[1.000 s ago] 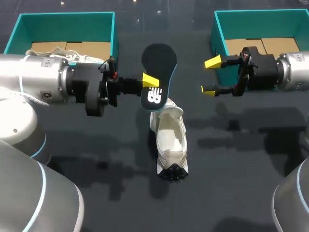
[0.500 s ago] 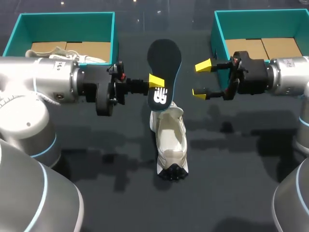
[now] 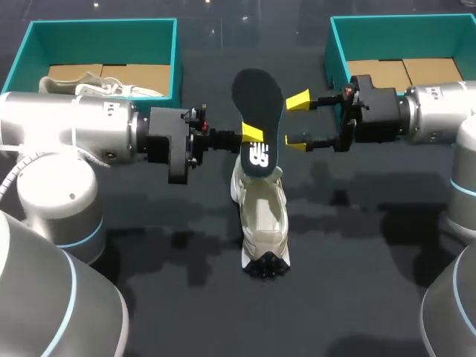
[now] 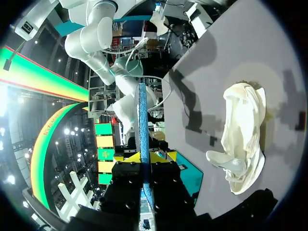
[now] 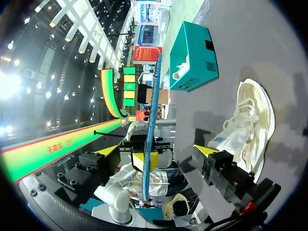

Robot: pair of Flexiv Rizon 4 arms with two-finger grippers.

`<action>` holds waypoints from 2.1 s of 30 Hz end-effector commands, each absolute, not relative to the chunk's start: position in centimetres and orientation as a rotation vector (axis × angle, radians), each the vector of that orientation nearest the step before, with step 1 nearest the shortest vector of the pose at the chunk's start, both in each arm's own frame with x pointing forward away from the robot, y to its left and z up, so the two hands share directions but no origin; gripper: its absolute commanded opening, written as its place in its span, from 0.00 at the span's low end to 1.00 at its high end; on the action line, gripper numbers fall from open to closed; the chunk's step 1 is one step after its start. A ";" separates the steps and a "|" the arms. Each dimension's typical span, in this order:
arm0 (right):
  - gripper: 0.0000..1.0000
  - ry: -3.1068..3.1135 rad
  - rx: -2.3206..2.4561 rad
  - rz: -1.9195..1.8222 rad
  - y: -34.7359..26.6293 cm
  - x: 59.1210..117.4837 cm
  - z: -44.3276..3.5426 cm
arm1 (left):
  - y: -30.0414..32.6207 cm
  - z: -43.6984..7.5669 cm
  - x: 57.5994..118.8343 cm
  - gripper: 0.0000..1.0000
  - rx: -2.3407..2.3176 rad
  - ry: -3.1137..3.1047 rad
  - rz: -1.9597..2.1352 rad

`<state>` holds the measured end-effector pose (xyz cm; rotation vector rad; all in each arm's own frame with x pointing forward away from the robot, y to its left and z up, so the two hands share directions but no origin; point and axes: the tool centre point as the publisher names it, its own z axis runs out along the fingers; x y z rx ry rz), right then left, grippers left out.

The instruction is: Take the shoe out of the shoebox, open the shoe tongue, remove and reinsert the insole, then place the shoe into the shoebox

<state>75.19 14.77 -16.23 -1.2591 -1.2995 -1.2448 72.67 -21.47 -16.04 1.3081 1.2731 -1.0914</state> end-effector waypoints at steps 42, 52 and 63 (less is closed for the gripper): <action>0.00 -1.278 -1.276 -1.248 17.2 76.0 -17.0 | -23.2 -17.2 72.3 0.95 1.310 1.268 -1.013; 0.00 -1.237 -1.298 -1.237 17.0 74.7 -18.0 | -15.5 -13.4 73.9 1.00 1.433 1.372 -1.067; 0.00 -1.206 -1.294 -1.222 17.0 74.2 -18.2 | -14.8 -13.0 74.1 1.00 1.519 1.359 -1.059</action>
